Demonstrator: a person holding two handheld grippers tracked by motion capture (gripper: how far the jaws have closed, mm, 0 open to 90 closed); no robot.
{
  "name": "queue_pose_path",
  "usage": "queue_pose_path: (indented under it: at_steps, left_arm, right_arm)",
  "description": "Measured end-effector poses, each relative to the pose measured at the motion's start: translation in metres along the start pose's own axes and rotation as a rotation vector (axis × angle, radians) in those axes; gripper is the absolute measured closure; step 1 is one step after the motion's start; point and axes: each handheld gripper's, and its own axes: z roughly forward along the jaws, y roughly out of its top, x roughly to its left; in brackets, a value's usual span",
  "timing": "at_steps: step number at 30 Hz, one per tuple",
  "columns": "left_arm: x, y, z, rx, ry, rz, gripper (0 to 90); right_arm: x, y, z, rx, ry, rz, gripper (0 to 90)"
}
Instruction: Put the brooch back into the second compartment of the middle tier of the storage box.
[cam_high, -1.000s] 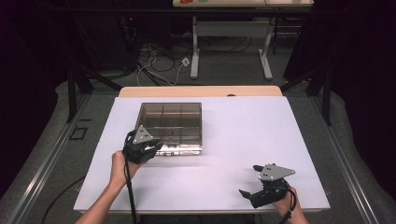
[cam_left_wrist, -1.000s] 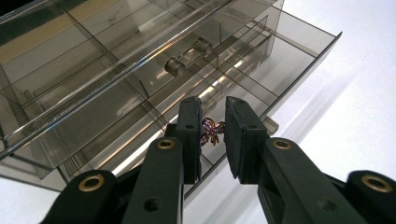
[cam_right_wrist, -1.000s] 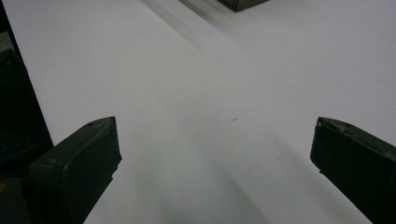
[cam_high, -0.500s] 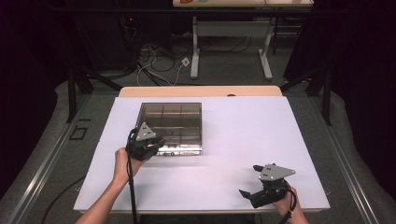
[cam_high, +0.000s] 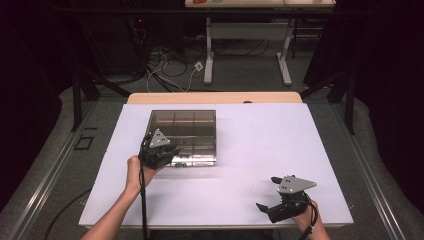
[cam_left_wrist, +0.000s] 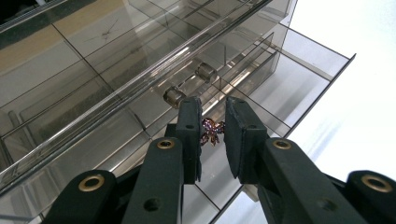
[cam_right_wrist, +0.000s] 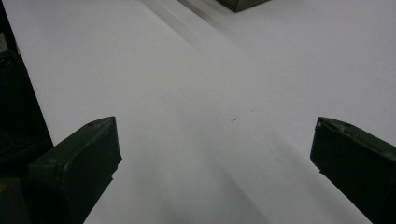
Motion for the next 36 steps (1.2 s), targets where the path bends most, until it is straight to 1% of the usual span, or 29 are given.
queue_pose_path:
  at_steps: [5, 10, 11, 14, 17, 23, 26, 27, 28, 29, 32, 36]
  left_arm:
    - [0.000, 0.001, 0.004, -0.007, -0.001, -0.002, 76.3]
    - [0.000, 0.003, 0.007, -0.001, -0.006, 0.003, 76.3]
    - [0.000, 0.003, 0.008, -0.002, -0.007, -0.001, 76.3]
    - [0.000, 0.003, 0.009, 0.002, -0.013, -0.002, 76.3]
    - [-0.001, 0.004, 0.009, -0.007, -0.012, -0.003, 76.3]
    - [-0.003, 0.005, 0.010, -0.005, -0.020, 0.006, 76.3]
    - [-0.002, 0.004, 0.011, -0.009, -0.020, -0.003, 76.3]
    - [-0.002, 0.004, 0.011, -0.006, -0.019, -0.003, 76.3]
    - [-0.002, 0.004, 0.012, -0.007, -0.021, -0.009, 76.3]
    - [-0.002, 0.004, 0.013, -0.004, -0.025, -0.007, 76.3]
    - [-0.003, 0.004, 0.016, -0.005, -0.025, -0.001, 76.3]
    - [-0.003, 0.003, 0.017, -0.010, -0.024, -0.006, 76.3]
  right_arm:
    - [0.000, 0.000, 0.000, 0.001, 0.002, 0.000, 1.0]
    - [0.000, 0.000, 0.000, -0.001, 0.002, 0.001, 1.0]
    - [0.000, 0.000, 0.000, 0.000, 0.002, 0.001, 1.0]
    - [0.000, 0.000, 0.000, 0.000, 0.001, 0.002, 1.0]
    - [0.000, 0.000, 0.000, 0.006, 0.005, 0.004, 1.0]
    - [0.001, 0.001, 0.001, -0.002, 0.002, -0.007, 1.0]
    - [0.001, 0.000, 0.000, 0.005, -0.003, 0.002, 1.0]
    - [0.001, 0.001, 0.000, 0.009, -0.001, -0.002, 1.0]
    - [0.002, 0.000, 0.001, -0.021, -0.008, 0.001, 1.0]
    - [0.001, 0.001, 0.000, -0.006, -0.002, -0.002, 1.0]
    - [0.001, 0.000, 0.000, 0.001, -0.002, 0.000, 1.0]
    - [-0.001, 0.000, 0.000, 0.002, -0.004, 0.001, 1.0]
